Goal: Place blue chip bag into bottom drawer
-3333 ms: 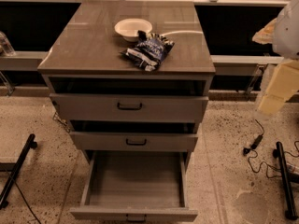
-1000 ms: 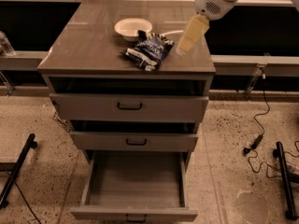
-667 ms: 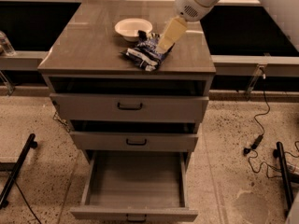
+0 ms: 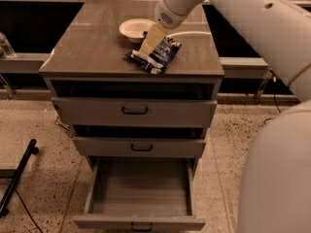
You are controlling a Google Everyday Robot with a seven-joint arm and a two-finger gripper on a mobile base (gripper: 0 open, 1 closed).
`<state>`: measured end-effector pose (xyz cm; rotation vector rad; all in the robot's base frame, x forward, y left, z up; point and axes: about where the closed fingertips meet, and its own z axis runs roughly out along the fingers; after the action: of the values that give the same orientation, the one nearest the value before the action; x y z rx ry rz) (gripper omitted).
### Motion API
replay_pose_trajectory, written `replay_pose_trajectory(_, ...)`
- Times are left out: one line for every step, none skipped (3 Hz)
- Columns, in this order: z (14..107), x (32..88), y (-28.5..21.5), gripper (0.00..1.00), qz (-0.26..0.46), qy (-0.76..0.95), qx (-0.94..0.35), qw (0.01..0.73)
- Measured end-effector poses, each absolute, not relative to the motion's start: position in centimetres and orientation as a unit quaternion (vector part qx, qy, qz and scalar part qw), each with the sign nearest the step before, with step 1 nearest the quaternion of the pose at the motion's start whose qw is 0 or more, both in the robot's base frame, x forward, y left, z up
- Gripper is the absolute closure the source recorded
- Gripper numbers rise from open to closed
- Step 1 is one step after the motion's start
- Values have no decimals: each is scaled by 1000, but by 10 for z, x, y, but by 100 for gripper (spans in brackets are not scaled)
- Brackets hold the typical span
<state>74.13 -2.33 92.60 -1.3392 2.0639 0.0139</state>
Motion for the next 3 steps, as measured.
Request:
replay_pose_trajectory(902, 753, -24, 0, 3, 828, -479, 292)
replay_pose_trajectory(888, 758, -28, 18, -1, 847, -457, 270)
replay_pose_trajectory(881, 759, -32, 43, -1, 855, -448, 262)
